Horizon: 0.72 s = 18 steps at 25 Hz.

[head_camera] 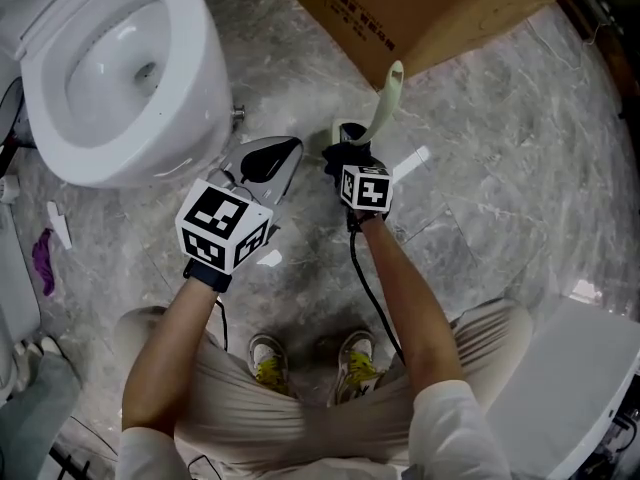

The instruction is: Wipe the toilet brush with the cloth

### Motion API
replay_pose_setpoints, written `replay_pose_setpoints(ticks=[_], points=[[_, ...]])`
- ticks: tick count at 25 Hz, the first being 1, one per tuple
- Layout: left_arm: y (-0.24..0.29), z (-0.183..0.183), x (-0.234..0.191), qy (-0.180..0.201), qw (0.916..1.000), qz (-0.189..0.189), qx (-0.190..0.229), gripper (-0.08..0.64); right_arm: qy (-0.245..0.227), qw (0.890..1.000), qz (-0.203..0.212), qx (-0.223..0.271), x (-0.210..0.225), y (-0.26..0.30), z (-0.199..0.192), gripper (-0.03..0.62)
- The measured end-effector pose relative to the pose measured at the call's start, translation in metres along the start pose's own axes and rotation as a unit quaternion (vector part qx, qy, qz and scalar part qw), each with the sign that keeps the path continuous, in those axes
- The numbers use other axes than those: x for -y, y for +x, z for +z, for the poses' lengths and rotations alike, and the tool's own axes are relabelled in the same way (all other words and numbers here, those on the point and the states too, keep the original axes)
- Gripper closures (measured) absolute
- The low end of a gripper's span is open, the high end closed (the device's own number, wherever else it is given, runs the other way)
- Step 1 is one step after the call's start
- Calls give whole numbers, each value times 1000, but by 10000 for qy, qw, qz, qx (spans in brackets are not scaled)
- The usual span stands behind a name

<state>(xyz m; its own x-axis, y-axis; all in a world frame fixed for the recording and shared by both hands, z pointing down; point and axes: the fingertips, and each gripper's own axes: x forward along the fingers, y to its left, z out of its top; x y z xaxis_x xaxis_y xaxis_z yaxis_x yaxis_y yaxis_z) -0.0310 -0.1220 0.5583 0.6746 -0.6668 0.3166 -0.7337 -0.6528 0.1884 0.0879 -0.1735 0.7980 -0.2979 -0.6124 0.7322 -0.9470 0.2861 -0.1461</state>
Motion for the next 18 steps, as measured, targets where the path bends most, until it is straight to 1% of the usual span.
replay_pose_setpoints(ticks=[3, 7, 13, 18], points=[[3, -2, -1, -27, 10000, -8, -8, 561, 88, 9998, -128, 150, 9, -7, 3, 541], [1, 2, -1, -14, 10000, 11, 1, 561, 109, 9993, -190, 307, 12, -9, 4, 541], [3, -3, 7, 18, 10000, -27, -43, 561, 119, 9999, -88, -8, 11, 1, -5, 540], [6, -3, 7, 25, 10000, -40, -24, 561, -138, 9993, 77, -339, 9, 2, -14, 538]])
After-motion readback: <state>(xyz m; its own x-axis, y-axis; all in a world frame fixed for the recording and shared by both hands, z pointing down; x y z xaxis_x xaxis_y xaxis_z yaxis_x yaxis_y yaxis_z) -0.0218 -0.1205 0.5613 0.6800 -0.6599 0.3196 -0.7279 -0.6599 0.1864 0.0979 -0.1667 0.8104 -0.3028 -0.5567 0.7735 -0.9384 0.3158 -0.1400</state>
